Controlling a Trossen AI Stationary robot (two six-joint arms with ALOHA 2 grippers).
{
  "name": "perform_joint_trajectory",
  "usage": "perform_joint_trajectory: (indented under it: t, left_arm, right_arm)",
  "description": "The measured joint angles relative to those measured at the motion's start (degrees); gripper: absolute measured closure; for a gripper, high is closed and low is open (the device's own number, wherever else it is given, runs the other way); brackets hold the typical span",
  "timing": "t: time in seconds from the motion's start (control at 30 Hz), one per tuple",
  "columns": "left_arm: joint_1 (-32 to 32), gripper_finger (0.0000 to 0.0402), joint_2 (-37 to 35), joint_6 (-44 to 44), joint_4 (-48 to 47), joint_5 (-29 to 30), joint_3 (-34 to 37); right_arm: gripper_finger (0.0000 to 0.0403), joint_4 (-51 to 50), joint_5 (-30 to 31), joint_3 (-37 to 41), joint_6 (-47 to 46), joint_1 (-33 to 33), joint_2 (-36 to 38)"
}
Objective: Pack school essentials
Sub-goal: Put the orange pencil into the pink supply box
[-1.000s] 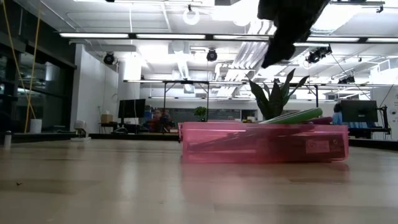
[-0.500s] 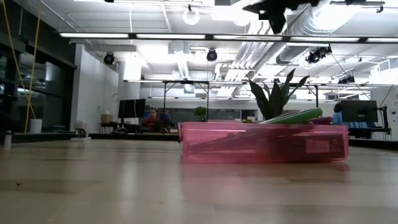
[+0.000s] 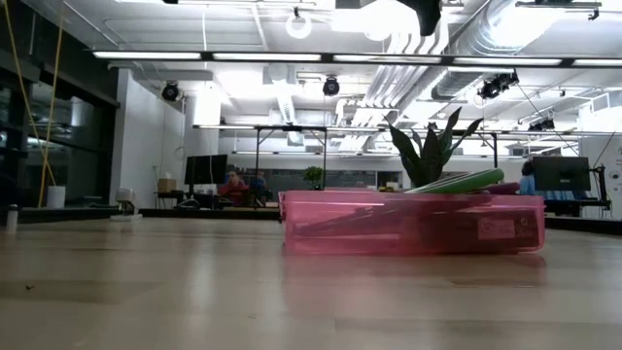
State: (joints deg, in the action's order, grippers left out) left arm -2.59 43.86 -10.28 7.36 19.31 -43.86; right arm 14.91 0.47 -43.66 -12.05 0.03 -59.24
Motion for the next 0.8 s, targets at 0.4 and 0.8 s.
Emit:
perform_joint_trajectory:
  t: [0.4,0.8]
  left_arm:
    - [0.0,0.0249,0.0,0.0,0.0,0.0,0.0]
    - [0.0,0.0249,0.0,0.0,0.0,0.0,0.0]
  right_arm:
    - [0.0230,-0.5,-1.8,-0.1,-0.2,0.2,0.0]
    - [0.0243,-31.6,-5.3,-0.2,-16.9,21.5,-1.1]
